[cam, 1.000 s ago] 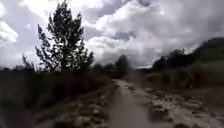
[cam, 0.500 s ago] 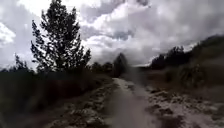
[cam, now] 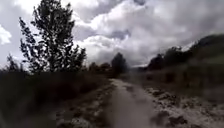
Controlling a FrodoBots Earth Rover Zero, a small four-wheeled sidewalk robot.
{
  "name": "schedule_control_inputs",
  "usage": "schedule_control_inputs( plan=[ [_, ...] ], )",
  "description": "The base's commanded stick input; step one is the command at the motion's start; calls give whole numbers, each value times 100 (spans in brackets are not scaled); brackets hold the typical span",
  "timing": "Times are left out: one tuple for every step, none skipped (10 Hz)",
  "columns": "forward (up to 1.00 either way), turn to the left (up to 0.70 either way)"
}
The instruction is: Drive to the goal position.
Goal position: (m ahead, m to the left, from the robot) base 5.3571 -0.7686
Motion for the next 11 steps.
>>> schedule_control_inputs(
  plan=[
    [59,1],
    [59,1],
    [59,1],
    [59,1],
    [59,1],
    [59,1],
    [59,1],
    [59,1],
    [59,1],
    [59,1],
    [59,1]
  ],
)
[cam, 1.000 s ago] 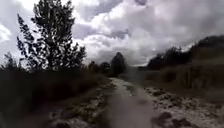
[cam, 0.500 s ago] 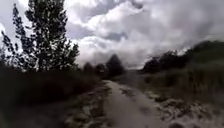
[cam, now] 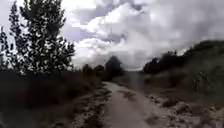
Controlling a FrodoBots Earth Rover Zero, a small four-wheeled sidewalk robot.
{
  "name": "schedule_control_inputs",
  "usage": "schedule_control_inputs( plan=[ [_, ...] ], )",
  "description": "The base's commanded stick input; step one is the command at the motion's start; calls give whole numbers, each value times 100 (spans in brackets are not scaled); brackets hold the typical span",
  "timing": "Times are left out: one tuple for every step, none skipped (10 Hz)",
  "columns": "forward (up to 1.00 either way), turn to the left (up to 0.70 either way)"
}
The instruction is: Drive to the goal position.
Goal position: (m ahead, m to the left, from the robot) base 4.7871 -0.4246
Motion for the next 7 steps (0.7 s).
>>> schedule_control_inputs(
  plan=[
    [59,1],
    [59,1],
    [59,1],
    [59,1],
    [59,1],
    [59,1],
    [59,1]
  ],
)
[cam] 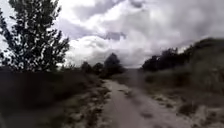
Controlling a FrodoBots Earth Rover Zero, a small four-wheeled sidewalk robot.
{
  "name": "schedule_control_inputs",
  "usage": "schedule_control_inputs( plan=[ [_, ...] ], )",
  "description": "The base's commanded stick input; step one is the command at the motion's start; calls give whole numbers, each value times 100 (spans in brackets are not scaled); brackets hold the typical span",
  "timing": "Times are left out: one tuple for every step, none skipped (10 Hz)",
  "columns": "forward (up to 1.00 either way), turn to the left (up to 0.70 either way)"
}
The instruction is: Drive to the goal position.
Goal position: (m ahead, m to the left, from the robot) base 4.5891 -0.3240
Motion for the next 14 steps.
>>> schedule_control_inputs(
  plan=[
    [59,1],
    [59,1],
    [59,1],
    [59,1],
    [59,1],
    [59,1],
    [59,1],
    [59,1],
    [59,1],
    [59,1],
    [59,1],
    [59,1],
    [59,1],
    [59,1]
  ],
)
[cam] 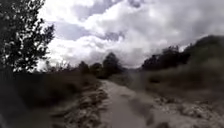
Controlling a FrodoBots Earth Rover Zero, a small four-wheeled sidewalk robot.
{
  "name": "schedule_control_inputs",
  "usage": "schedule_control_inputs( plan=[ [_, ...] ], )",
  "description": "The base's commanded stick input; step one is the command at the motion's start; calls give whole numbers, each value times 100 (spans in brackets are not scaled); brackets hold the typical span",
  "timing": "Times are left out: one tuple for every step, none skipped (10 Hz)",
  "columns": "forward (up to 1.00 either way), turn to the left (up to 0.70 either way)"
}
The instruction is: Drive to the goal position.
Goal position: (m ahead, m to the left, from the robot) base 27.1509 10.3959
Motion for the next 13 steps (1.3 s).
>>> schedule_control_inputs(
  plan=[
    [59,1],
    [59,1],
    [59,1],
    [59,1],
    [59,1],
    [59,1],
    [59,1],
    [59,1],
    [59,1],
    [59,1],
    [59,1],
    [59,1],
    [59,1]
  ],
)
